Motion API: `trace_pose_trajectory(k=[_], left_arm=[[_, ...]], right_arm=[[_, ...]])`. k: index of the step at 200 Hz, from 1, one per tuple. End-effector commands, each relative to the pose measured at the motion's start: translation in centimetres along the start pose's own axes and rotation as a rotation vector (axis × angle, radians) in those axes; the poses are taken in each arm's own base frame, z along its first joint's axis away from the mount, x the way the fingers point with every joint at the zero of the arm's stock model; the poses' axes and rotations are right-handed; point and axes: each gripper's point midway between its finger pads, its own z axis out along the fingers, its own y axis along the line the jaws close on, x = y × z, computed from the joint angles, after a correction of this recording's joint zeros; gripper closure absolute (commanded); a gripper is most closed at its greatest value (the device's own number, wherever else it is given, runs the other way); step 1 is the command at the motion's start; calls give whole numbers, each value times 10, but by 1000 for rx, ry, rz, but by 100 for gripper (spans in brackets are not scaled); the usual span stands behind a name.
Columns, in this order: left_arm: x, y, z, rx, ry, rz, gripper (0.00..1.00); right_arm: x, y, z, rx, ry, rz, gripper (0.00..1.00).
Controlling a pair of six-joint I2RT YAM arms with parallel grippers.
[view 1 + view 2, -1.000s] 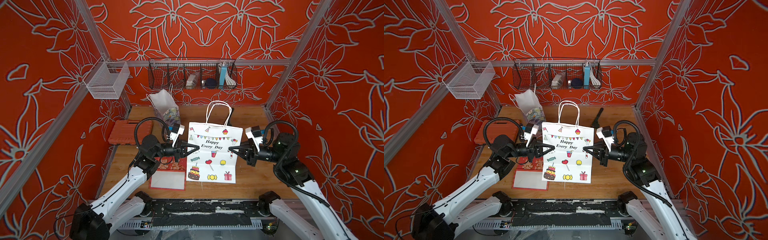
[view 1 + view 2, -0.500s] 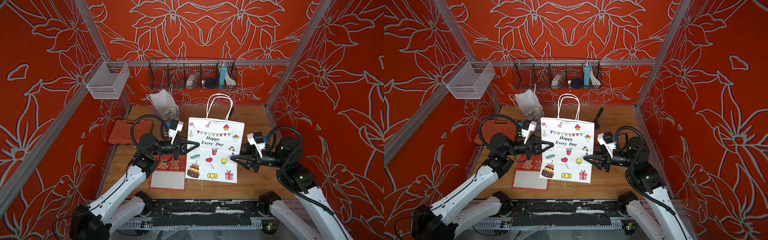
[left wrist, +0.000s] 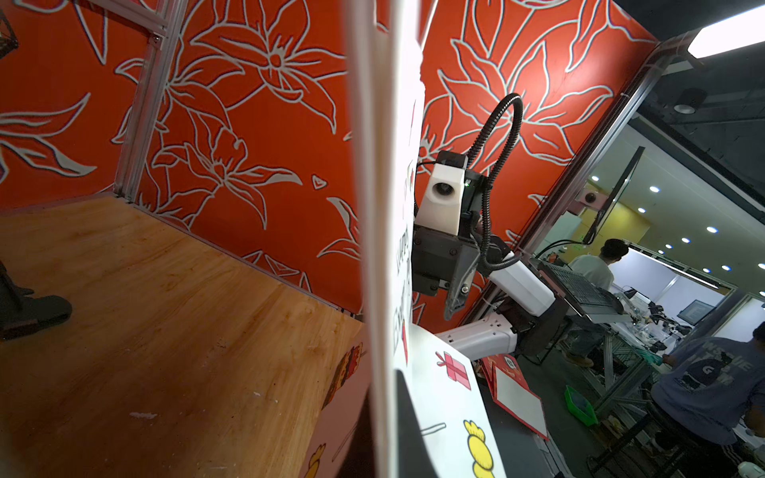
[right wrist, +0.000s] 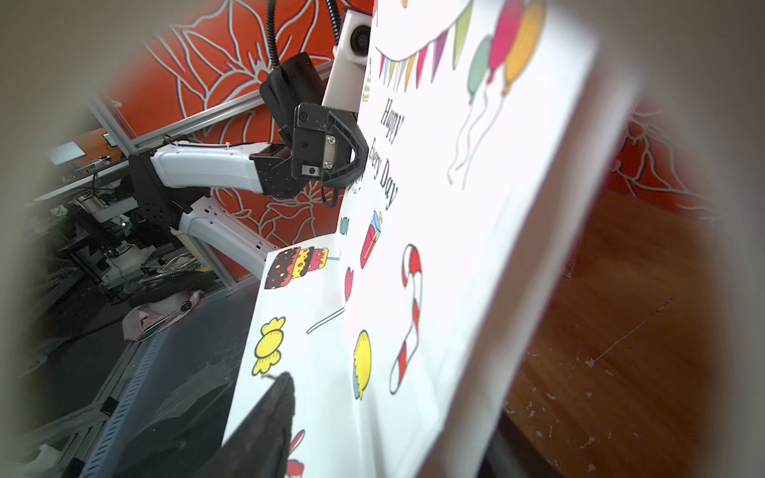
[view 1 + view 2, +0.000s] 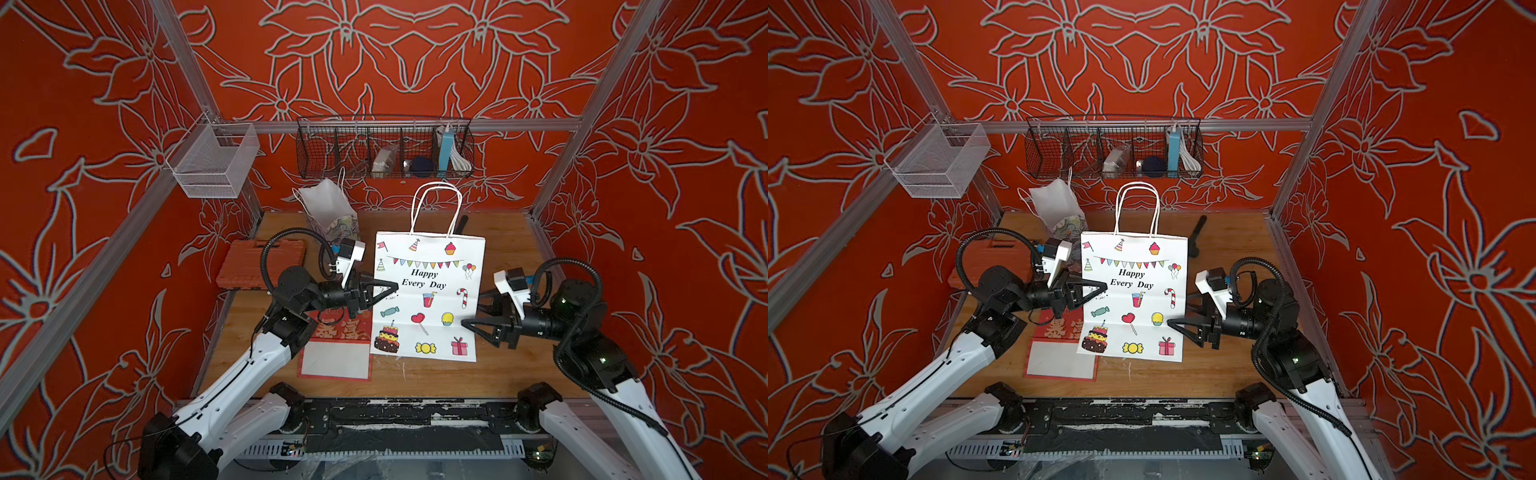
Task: Put away the paper bag
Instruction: Press the paper bag.
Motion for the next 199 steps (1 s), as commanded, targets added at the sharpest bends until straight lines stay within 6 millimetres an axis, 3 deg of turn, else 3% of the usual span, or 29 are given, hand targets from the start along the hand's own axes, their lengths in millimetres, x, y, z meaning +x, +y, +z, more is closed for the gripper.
trace_pose_trajectory(k=[1, 33, 63, 68, 74, 78, 97, 119, 132, 172, 199], left_arm=[[-13, -9, -4, -2, -43, 44, 100], [-16, -9, -5, -12, -56, 49, 100], [-18, -6, -6, -37, -77, 46, 100], [-19, -4, -6, -47, -82, 45, 100], [-20, -3, -7, -60, -88, 46, 100], [-20, -2, -7, -69, -90, 44, 100], [-22, 7, -12, -146, -108, 34, 100], [-24, 17, -18, -231, -127, 10, 100], [-28, 20, -20, -267, -143, -3, 100], [-40, 12, -28, -287, -201, -6, 100], [-43, -4, -26, -222, -199, -4, 100]], right_arm=[[9, -3, 2, -6, 15, 39, 51], [10, 3, 1, -33, 21, 50, 100], [3, 9, -3, -22, 5, 25, 100], [1, 9, -5, -11, 1, 14, 85], [-2, 10, -6, 4, -3, -10, 60], [-4, 10, -8, 18, -4, -29, 50], [-7, -3, -19, 181, -1, -156, 35], [-7, -36, -48, 491, 6, -324, 28], [-2, -40, -60, 576, 26, -401, 26], [44, -34, -56, 489, 173, -443, 22], [57, -41, -50, 461, 226, -420, 20]])
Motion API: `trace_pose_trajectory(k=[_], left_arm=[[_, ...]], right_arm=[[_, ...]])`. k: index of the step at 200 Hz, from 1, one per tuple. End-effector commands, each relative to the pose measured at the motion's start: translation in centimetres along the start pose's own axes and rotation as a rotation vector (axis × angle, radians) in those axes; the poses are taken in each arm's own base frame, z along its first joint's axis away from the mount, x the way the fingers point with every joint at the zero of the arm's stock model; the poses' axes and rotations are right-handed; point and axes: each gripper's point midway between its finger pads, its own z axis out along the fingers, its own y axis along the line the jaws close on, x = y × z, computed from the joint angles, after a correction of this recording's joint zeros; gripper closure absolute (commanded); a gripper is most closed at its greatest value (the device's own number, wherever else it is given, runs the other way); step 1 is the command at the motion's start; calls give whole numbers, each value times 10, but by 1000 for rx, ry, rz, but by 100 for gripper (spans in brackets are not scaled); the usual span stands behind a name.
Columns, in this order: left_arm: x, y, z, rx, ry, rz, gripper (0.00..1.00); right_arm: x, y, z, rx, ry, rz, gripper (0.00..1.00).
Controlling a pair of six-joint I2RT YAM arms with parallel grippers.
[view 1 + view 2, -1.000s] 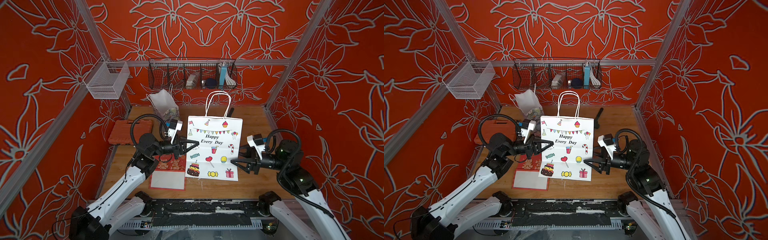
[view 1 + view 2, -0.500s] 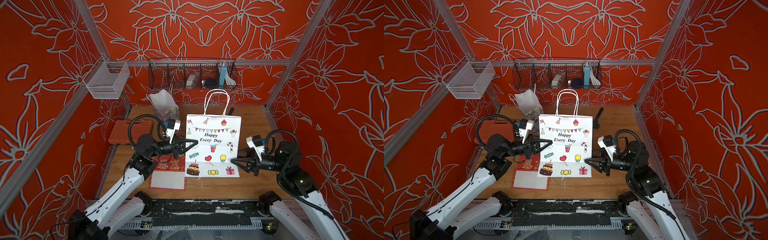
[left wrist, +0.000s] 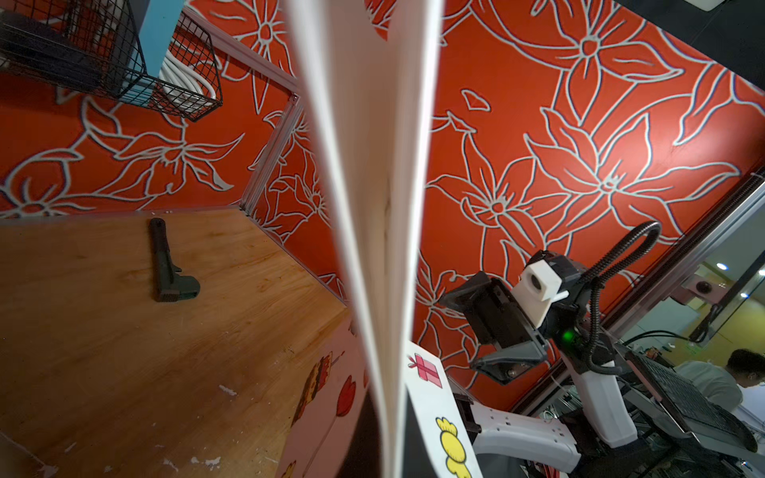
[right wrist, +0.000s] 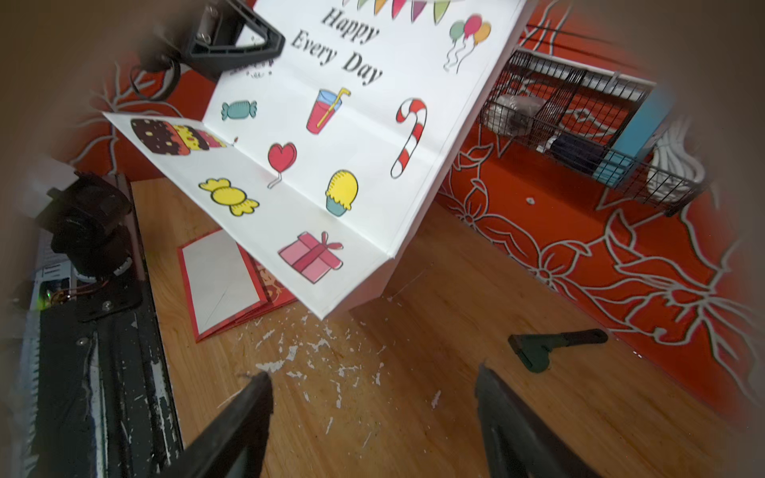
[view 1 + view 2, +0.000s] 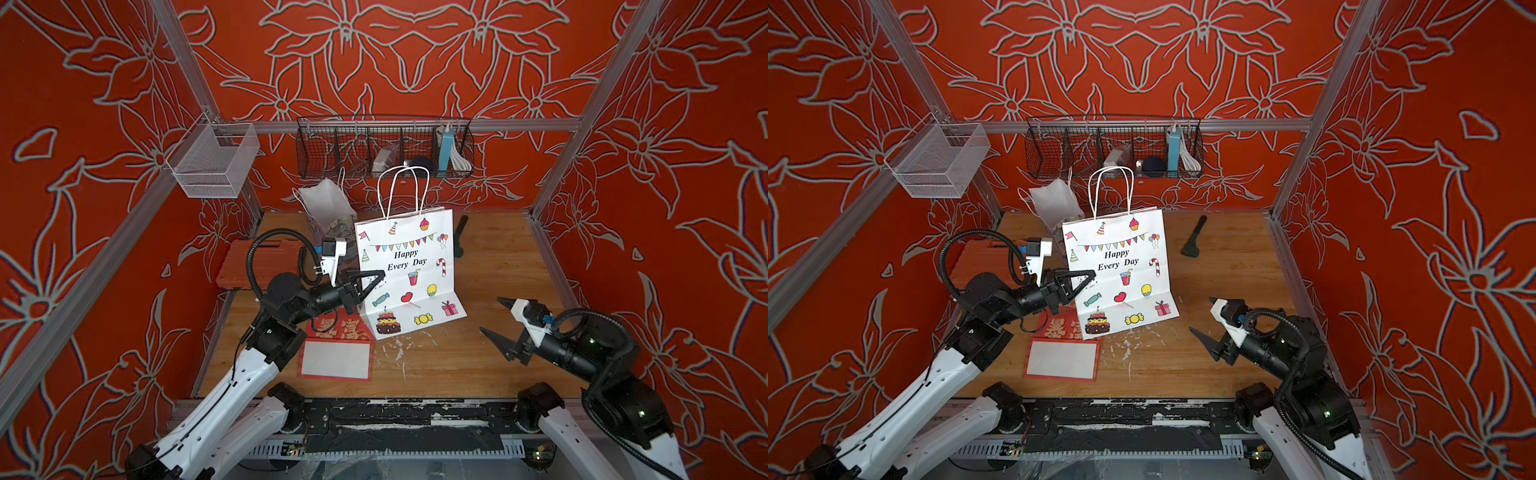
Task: Put away the paper bag
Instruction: Press the paper bag.
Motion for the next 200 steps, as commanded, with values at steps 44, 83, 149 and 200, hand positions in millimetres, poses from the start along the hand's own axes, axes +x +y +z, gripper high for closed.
trace_pose_trajectory(k=[44, 83, 149, 200], left_arm=[[-18, -52, -5, 234, -20, -5, 100], [-5, -62, 1, 309, 40, -11, 100], [12, -65, 3, 347, 89, -9, 100], [18, -58, 4, 301, 113, 12, 100]], right_arm=[[-17, 19, 28, -238, -84, 55, 17], [-58, 28, 31, -394, -235, 89, 12], [-79, 28, 38, -459, -317, 121, 27], [-89, 36, 44, -502, -354, 143, 70]])
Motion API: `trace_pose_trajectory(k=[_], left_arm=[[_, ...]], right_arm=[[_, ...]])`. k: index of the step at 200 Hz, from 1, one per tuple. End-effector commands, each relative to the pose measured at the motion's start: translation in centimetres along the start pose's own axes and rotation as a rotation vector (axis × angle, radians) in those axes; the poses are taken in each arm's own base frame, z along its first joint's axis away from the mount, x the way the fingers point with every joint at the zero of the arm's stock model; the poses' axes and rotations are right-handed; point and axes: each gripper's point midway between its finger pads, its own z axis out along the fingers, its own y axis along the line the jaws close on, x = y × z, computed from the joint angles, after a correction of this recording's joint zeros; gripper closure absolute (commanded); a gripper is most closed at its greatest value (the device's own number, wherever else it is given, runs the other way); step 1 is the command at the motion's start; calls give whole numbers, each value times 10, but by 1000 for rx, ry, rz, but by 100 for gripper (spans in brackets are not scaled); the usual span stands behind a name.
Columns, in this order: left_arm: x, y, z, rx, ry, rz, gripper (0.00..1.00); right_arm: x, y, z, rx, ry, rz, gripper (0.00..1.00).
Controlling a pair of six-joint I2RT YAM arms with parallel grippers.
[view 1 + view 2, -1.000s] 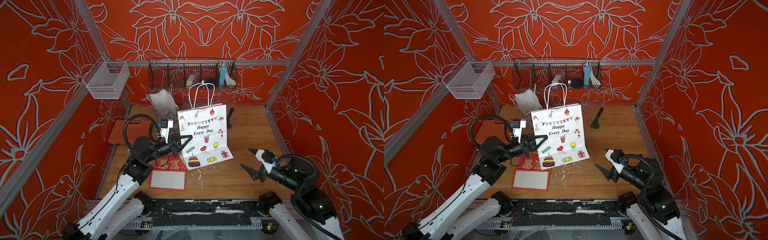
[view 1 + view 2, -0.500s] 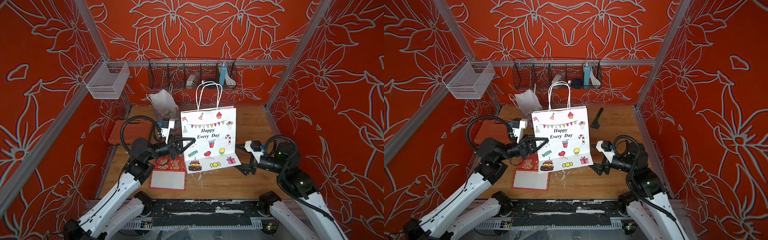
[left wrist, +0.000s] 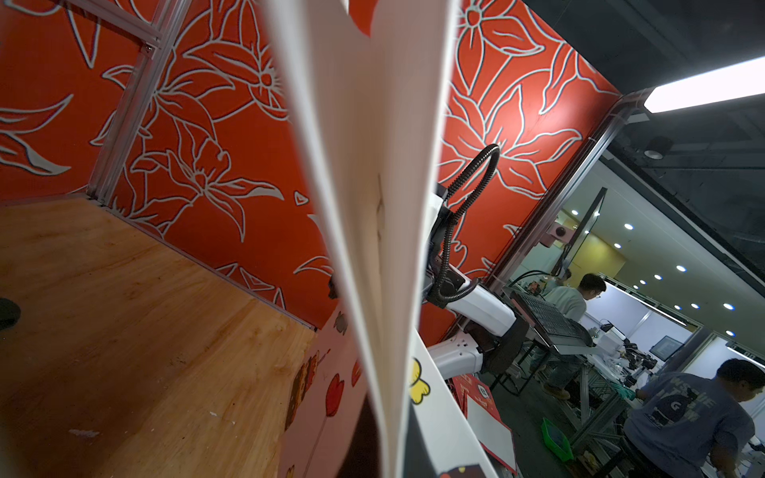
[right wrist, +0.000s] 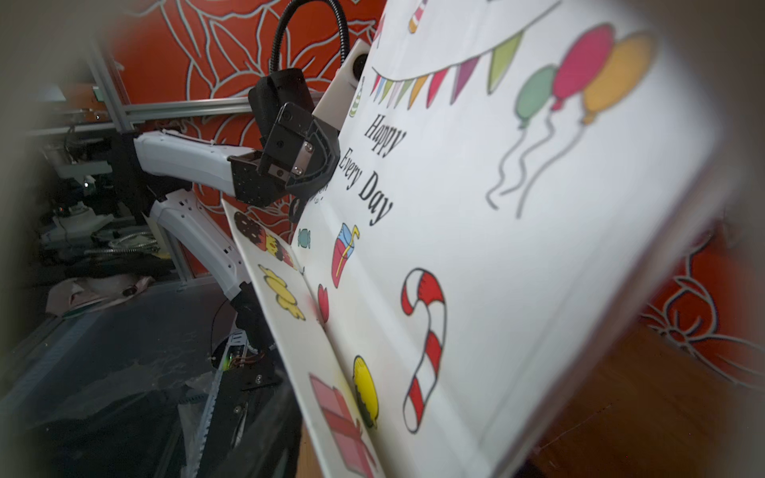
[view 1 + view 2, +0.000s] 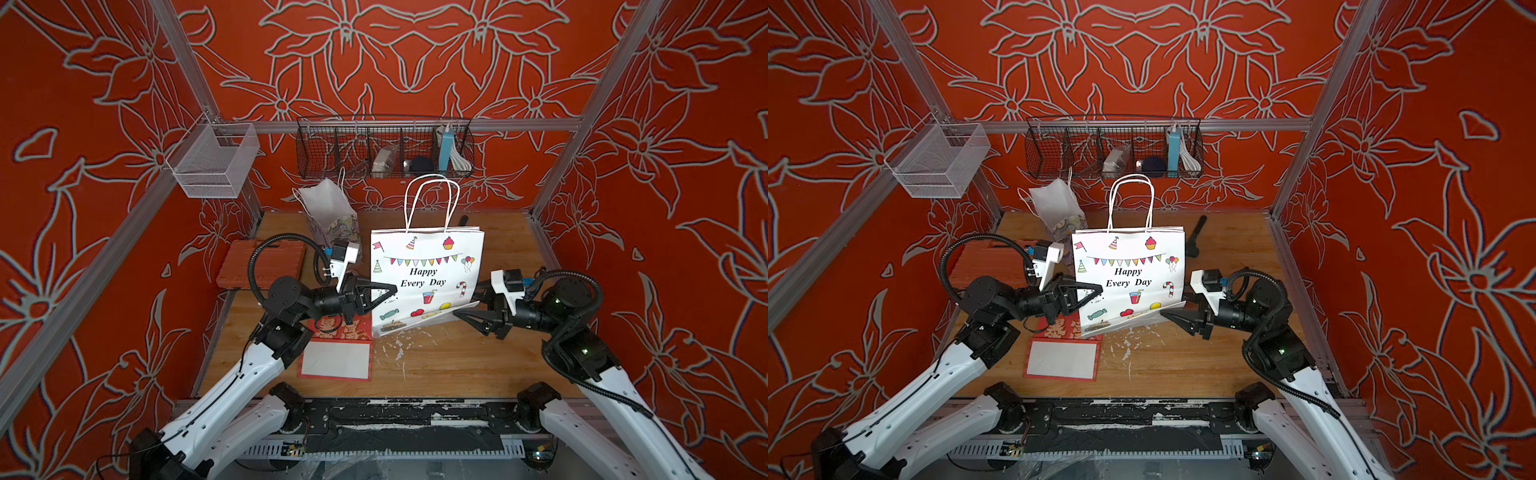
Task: Put away the paper bag
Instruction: Press the paper bag.
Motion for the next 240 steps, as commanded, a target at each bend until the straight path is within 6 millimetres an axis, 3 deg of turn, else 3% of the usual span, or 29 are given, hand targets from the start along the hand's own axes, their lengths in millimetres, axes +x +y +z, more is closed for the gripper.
trace_pose_trajectory(k=[1, 18, 26, 33, 51, 60, 67, 86, 99, 136, 152, 161, 185, 211, 240], left_arm=[[2, -5, -1, -1, 16, 47, 100], [1, 2, -3, -67, 16, 58, 100], [-1, 5, -5, -101, 4, 71, 99], [-4, 11, -8, -151, -12, 80, 85], [-15, 39, -26, -388, -70, 123, 34], [-21, 60, -44, -567, -93, 149, 20], [-25, 74, -60, -700, -104, 182, 15], [-25, 96, -98, -940, -109, 258, 12], [-18, 93, -103, -935, -101, 297, 11], [31, 48, -60, -501, 64, 341, 8], [50, 43, -46, -372, 129, 273, 7], [56, 46, -40, -341, 154, 238, 1], [56, 58, -27, -314, 162, 184, 1], [50, 57, -16, -252, 149, 173, 1], [46, 29, -3, -46, 142, 152, 5]], right_arm=[[-14, 7, 3, -32, -51, -25, 71], [-13, 3, 2, 3, -50, -25, 98], [-12, 3, 1, 18, -51, -26, 100], [-12, 3, -1, 29, -50, -24, 100], [-10, 1, -5, 73, -35, -14, 100], [-7, -2, -9, 112, -23, -8, 100], [-2, -7, -12, 158, -7, 6, 100], [10, -27, -25, 324, 44, 47, 100], [14, -37, -33, 416, 85, 67, 100], [4, -31, -27, 360, 94, 76, 100], [-5, -25, -22, 304, 68, 68, 100], [-10, -22, -19, 276, 52, 66, 100], [-23, 5, -13, 123, 17, 68, 100], [-33, 37, -14, -47, -31, 82, 100], [-32, 47, -15, -102, -31, 108, 100]])
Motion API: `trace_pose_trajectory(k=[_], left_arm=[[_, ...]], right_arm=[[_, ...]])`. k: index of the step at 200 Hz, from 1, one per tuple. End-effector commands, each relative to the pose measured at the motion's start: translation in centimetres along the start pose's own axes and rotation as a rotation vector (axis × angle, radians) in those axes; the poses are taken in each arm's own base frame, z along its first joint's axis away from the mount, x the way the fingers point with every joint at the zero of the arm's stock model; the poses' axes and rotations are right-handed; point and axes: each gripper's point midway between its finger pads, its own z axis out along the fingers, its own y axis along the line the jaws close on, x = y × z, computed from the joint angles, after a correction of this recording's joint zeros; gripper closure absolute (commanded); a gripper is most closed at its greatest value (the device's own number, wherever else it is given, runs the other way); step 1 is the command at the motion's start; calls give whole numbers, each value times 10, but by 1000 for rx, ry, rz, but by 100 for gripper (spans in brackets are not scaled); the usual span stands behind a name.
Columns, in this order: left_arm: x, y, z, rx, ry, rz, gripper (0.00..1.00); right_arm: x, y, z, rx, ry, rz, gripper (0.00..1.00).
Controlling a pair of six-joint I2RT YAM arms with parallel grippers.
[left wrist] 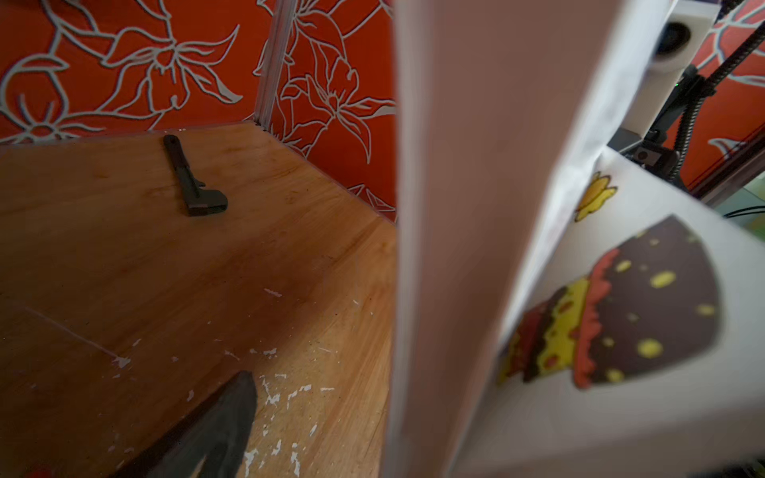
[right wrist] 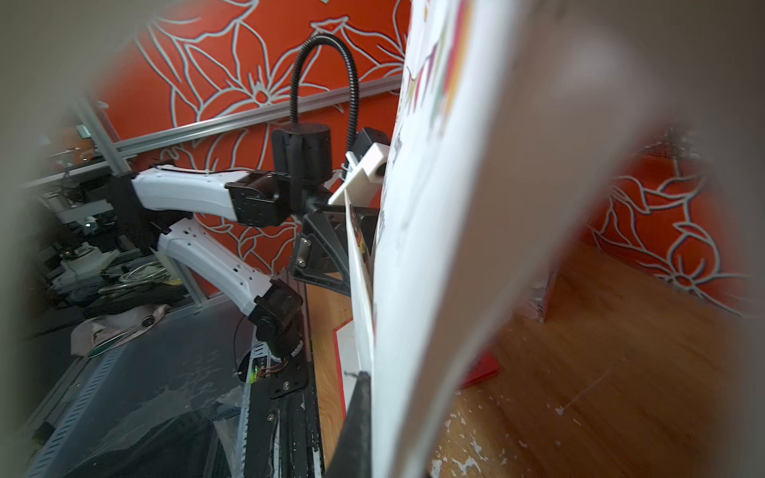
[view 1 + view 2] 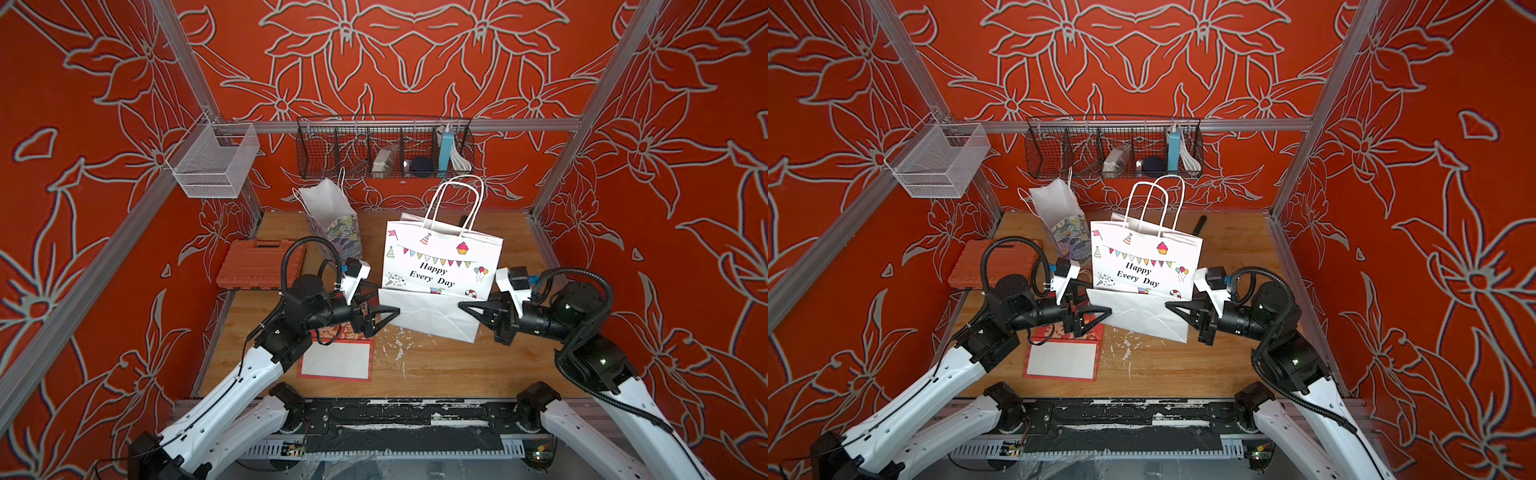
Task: Put away the paper bag
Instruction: Press the paper bag.
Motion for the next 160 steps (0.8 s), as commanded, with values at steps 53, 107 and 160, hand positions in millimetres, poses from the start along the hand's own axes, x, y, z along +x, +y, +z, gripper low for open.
trace_pose_trajectory(k=[53, 107, 160], left_arm=[[-39, -65, -6, 366, -106, 44, 43], [-43, -71, -11, 363, -117, 82, 100], [-40, -66, -10, 326, -104, 78, 100]], right_arm=[[-5, 25, 0, -150, -7, 23, 100], [3, 15, 2, -101, 12, 45, 100], [-11, 7, 3, -53, -38, 38, 51]])
